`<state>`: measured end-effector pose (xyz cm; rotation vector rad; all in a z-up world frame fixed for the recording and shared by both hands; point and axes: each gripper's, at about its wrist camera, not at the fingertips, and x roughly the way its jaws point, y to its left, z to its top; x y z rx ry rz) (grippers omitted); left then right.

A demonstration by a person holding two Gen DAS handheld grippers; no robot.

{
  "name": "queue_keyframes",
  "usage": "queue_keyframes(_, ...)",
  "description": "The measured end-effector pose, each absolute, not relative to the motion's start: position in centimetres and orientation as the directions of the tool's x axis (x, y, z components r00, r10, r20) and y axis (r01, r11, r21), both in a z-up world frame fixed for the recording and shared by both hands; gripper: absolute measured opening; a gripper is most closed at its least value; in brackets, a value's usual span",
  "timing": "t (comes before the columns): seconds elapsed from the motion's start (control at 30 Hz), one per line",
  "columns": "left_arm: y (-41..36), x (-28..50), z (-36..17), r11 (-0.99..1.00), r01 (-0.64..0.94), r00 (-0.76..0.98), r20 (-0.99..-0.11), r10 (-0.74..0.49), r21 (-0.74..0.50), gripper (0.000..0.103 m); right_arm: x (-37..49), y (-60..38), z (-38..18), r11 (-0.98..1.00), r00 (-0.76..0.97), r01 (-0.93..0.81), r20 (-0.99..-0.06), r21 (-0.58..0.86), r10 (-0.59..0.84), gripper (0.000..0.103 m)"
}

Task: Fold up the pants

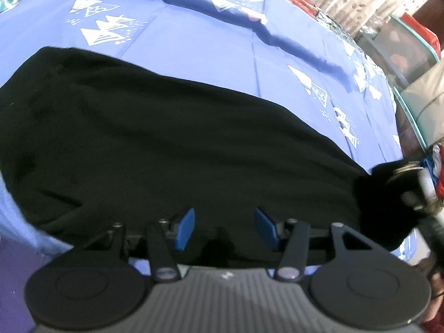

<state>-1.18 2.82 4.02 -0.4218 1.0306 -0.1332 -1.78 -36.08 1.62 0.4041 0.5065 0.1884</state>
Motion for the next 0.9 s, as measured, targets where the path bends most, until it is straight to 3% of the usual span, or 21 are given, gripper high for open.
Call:
queue_keyframes(0.03,3.3,-1.4,3.9,0.910,-0.095,0.517,-0.801,-0.301,-0.404,0.050,-1.1,-34.0,0.6,0.921,0.832,-0.096,-0.478,0.377,0.282,0.029)
queue_keyframes(0.13,4.7,-2.0,3.9,0.904,-0.116,0.527,-0.797,-0.295,-0.411,0.050,1.6,-27.8,-3.3,0.974,0.709,-0.155,-0.668,0.165,0.226,0.051)
queue_keyframes(0.17,5.3,-2.3,4.1,0.901,-0.122,0.534,-0.793,-0.294,-0.416,0.050,1.5,-26.3,-4.0,0.981,0.712,-0.179,-0.678,0.073,0.180,0.054)
queue_keyframes(0.23,6.8,-3.2,4.6,0.894,-0.124,0.560,-0.774,-0.295,-0.430,0.053,0.3,-25.2,-3.1,0.976,0.738,-0.217,-0.655,-0.008,0.159,0.067)
queue_keyframes(0.37,10.0,-5.2,5.3,0.874,-0.123,0.618,-0.726,-0.303,-0.469,0.058,-1.9,-27.9,0.8,0.936,0.763,-0.309,-0.544,0.166,0.348,0.066)
queue_keyframes(0.47,12.7,-6.9,5.0,0.844,-0.171,0.648,-0.703,-0.292,-0.508,0.058,-2.3,-30.8,2.4,0.920,0.795,-0.290,-0.468,0.265,0.386,0.066)
queue_keyframes(0.5,13.5,-7.3,4.8,0.834,-0.193,0.656,-0.700,-0.282,-0.517,0.058,-1.6,-31.8,2.4,0.917,0.800,-0.263,-0.463,0.299,0.381,0.065)
queue_keyframes(0.53,14.4,-7.6,4.6,0.822,-0.221,0.663,-0.699,-0.269,-0.525,0.058,-0.8,-32.5,2.3,0.916,0.804,-0.222,-0.469,0.335,0.366,0.054)
queue_keyframes(0.57,15.5,-8.0,4.4,0.806,-0.255,0.669,-0.699,-0.252,-0.534,0.058,-0.1,-33.4,1.9,0.913,0.802,-0.179,-0.483,0.365,0.351,0.035)
queue_keyframes(0.63,17.1,-8.4,4.0,0.778,-0.309,0.679,-0.699,-0.223,-0.548,0.058,1.4,-34.4,0.7,0.899,0.774,-0.113,-0.529,0.423,0.347,0.015)
queue_keyframes(0.73,19.1,-9.0,3.5,0.750,-0.365,0.694,-0.698,-0.175,-0.551,0.061,1.3,-34.4,-2.0,0.873,0.708,-0.080,-0.589,0.482,0.390,0.015)
queue_keyframes(0.9,20.9,-9.2,2.0,0.696,-0.408,0.707,-0.687,-0.168,-0.590,0.068,-1.8,-30.0,-1.9,0.958,0.716,-0.151,-0.641,0.244,0.276,0.017)
